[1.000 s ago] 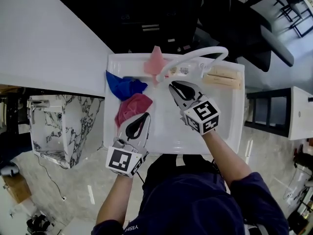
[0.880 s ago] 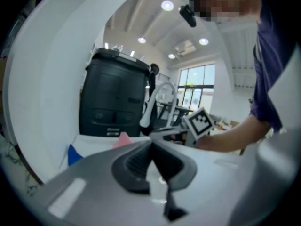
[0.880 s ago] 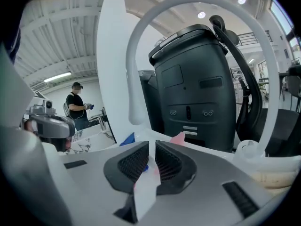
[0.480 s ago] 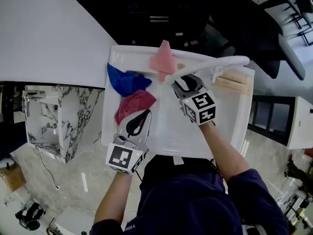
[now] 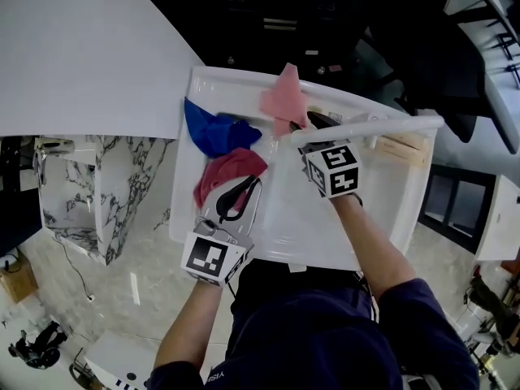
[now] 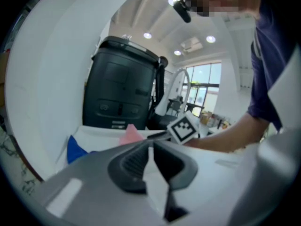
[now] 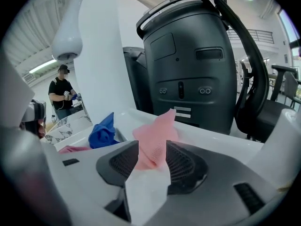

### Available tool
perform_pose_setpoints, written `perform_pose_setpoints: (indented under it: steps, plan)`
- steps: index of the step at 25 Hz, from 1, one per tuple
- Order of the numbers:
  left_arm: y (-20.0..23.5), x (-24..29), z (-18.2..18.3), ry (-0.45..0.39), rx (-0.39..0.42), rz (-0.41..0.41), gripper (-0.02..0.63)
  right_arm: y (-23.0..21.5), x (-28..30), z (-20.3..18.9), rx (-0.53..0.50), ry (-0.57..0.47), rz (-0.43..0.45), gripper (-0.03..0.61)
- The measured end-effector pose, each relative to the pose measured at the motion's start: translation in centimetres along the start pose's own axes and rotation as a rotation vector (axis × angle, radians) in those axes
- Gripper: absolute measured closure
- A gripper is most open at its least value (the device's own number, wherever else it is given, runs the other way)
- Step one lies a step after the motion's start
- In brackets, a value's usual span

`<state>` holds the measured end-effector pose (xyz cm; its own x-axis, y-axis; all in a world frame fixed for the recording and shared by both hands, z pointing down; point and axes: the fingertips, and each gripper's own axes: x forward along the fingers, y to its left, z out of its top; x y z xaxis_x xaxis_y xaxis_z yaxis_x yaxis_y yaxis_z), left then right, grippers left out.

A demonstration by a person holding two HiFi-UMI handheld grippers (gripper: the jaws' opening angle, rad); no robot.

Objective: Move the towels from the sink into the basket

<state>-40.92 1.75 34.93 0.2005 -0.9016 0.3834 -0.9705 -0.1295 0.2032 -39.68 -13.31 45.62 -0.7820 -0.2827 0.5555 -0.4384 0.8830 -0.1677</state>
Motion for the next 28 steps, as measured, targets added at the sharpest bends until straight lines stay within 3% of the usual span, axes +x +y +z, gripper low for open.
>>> perform_pose_setpoints:
  steps: [8, 13, 16, 28]
  plan:
    - [0.3, -0.4, -0.5, 0.001, -0.001, 0.001, 0.589, -0.7, 1.4, -1.7, 0.006, 0.057, -0.062, 0.433]
    - [0.3, -0.4, -0.8, 0.003, -0.005, 0.001, 0.588, -1.3, 1.4, -2.4, 0.017, 0.077, -0.084, 0.495]
    - [0.3, -0.3, -1.0, 0.007, 0.001, -0.008, 0.576, -1.5, 1.0, -2.3, 0.018, 0.061, -0.088, 0.554]
    - [-1.2, -1.1, -0.7, 0.008, 0.035, -0.075, 0.563, 0.9, -3.9, -0.4, 0.047, -0.043, -0.025, 0.561]
